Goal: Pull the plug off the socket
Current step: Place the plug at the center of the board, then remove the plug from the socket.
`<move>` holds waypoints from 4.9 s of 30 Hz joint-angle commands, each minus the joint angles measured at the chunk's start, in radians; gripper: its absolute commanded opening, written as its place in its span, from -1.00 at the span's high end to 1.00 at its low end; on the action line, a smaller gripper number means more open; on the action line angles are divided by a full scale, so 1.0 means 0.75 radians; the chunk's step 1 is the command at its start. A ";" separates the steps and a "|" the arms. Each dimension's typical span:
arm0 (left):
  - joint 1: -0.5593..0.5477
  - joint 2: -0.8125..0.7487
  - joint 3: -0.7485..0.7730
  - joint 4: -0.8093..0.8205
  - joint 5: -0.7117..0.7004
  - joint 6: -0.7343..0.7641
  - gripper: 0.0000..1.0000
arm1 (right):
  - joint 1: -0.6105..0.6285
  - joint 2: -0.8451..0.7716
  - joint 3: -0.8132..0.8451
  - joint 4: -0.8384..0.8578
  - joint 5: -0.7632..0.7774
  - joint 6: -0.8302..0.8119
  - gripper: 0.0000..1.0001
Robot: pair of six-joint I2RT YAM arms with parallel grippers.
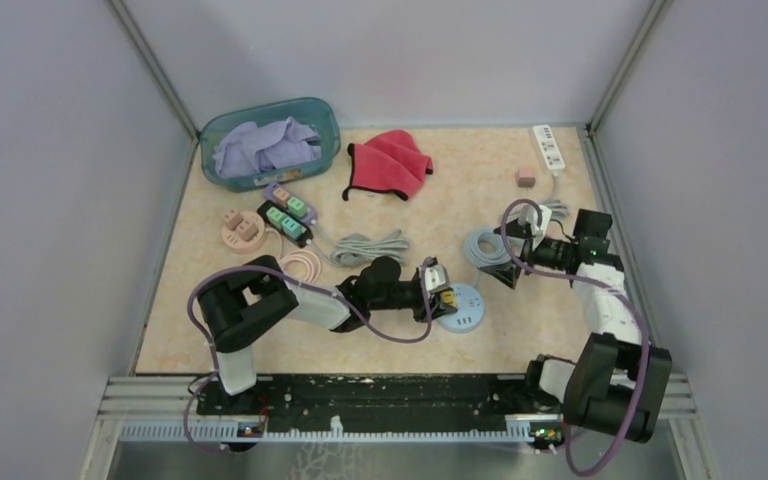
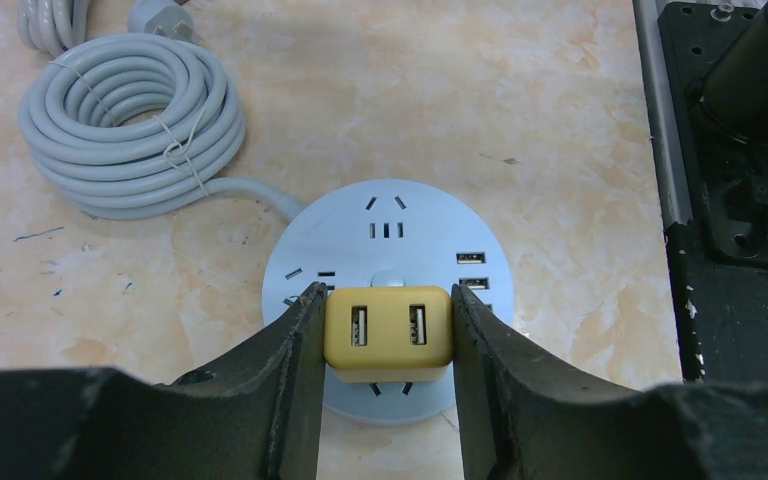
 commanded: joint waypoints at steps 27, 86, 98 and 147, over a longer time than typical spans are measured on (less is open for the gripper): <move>0.010 -0.063 -0.093 0.036 0.031 -0.036 0.07 | 0.060 0.326 0.340 -1.369 -0.142 -1.563 -0.97; 0.285 -0.457 -0.820 0.962 -0.002 -0.541 -0.74 | 0.777 -0.069 0.043 -0.493 0.552 -0.337 -0.77; 0.297 -0.443 -0.824 0.987 0.018 -0.556 -0.63 | 0.959 0.108 0.028 -0.353 0.751 -0.239 -0.57; 0.065 -0.001 -0.472 0.802 -0.430 -1.402 -0.70 | 0.931 0.075 0.065 0.195 0.823 0.723 1.00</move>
